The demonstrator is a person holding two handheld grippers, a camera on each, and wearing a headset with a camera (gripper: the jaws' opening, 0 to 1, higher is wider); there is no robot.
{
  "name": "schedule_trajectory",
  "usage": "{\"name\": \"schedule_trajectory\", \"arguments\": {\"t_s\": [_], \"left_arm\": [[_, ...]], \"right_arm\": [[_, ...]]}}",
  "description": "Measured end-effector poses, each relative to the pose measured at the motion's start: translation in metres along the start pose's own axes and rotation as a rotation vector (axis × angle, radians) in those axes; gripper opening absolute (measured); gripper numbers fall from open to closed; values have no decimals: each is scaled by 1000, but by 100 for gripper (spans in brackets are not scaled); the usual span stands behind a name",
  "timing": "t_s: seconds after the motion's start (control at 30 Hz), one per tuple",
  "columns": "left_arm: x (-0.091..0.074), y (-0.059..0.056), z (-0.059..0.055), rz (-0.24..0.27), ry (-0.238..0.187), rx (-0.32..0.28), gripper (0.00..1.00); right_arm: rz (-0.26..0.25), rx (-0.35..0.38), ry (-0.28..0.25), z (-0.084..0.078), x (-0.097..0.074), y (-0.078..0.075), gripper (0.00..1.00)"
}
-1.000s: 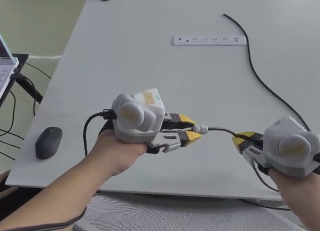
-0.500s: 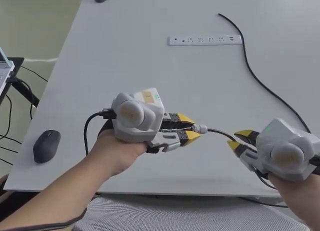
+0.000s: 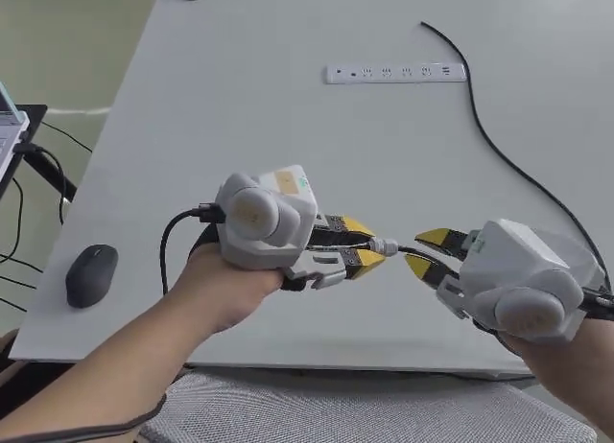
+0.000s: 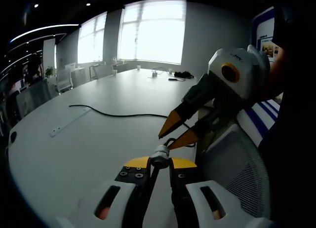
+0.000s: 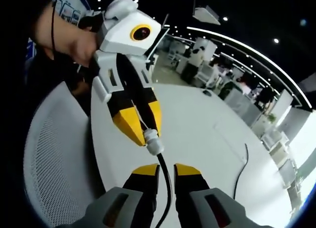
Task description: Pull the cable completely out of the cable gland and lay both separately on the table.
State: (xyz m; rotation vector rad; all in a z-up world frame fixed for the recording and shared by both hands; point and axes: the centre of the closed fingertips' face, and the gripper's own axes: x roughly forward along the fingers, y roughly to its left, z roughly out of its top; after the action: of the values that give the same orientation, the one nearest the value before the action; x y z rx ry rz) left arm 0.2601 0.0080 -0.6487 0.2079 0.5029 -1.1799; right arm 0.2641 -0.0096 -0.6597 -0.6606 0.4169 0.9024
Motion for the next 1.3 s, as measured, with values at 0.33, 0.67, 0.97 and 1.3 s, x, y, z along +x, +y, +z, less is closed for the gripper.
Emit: {"name": "schedule_trajectory", "arguments": {"t_s": [0.33, 0.67, 0.97, 1.3], "left_arm": [[0, 0, -3, -10, 13, -15, 16], [1, -1, -2, -10, 15, 15, 16], [-1, 1, 1, -1, -4, 3, 16], [-2, 1, 2, 5, -11, 10, 16]], "right_arm": [[30, -38, 28, -2, 9, 6, 2], [24, -23, 34, -3, 10, 4, 0], [-9, 59, 45, -15, 6, -7, 0], [-28, 227, 45, -32, 4, -13, 0]]}}
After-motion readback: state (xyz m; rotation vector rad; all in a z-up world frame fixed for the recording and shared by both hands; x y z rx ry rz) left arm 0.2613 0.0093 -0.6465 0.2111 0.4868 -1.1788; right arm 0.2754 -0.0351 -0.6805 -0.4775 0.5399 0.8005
